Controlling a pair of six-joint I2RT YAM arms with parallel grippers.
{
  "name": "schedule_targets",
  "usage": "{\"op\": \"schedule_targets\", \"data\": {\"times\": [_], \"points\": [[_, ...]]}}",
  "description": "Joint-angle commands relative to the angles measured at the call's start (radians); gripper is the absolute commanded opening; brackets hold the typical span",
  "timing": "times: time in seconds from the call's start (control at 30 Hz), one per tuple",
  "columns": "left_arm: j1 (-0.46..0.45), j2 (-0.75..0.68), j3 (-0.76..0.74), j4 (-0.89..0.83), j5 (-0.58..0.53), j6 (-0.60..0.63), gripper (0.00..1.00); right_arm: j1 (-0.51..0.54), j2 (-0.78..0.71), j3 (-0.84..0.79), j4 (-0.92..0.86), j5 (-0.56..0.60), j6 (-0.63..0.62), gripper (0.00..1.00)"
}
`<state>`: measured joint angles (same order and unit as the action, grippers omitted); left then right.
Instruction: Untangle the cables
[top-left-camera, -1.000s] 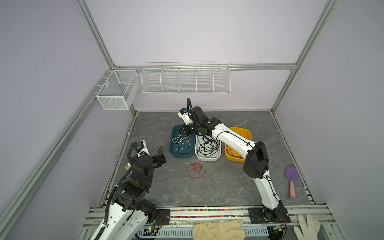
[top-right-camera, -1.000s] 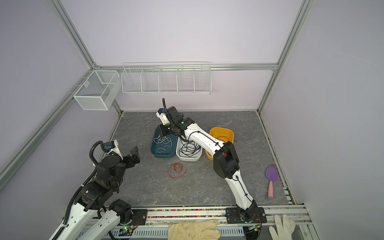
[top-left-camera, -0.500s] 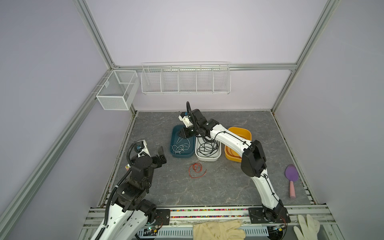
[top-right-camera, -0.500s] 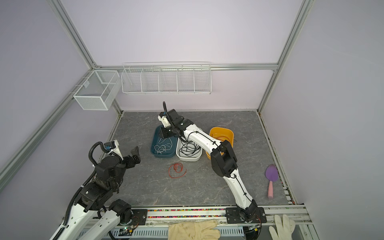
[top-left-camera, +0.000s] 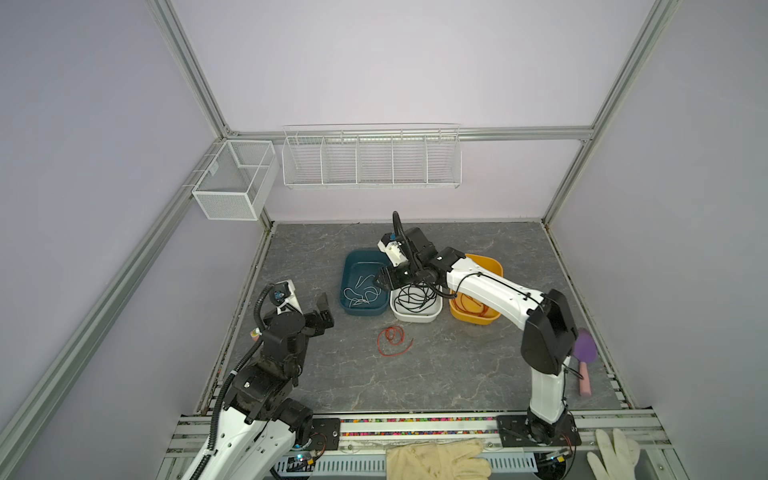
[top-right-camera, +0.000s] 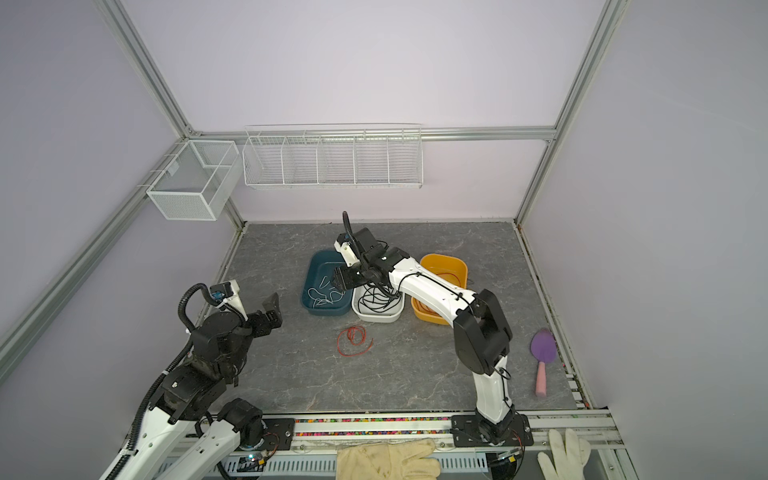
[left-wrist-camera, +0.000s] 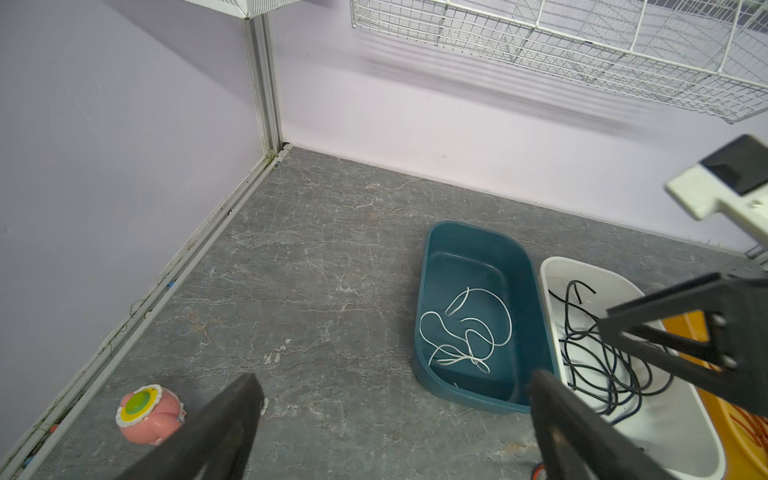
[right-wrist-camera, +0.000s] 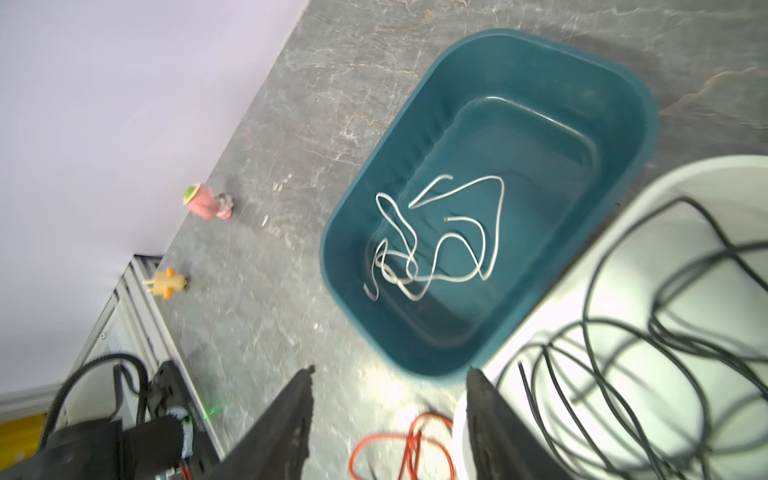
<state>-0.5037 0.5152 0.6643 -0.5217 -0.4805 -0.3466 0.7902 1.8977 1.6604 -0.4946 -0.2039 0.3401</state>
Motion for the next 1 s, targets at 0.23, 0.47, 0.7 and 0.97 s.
{"op": "schedule_targets", "data": {"times": [0.23,0.47,0.7,0.97], "points": [[0.007,-0.007,-0.009,-0.002,0.019,0.009,0.99,0.141,-0.232,-0.348,0.041,0.146,0.023,0.71],[0.005,-0.007,-0.010,-0.002,0.022,0.010,0.99,0.179,-0.236,-0.430,0.067,0.203,0.057,0.71],[0.005,-0.006,-0.011,0.000,0.025,0.012,0.99,0.179,-0.150,-0.420,0.090,0.191,0.079,0.64],[0.005,-0.005,-0.012,0.001,0.032,0.012,0.99,0.180,-0.065,-0.371,0.090,0.204,0.080,0.54]]}}
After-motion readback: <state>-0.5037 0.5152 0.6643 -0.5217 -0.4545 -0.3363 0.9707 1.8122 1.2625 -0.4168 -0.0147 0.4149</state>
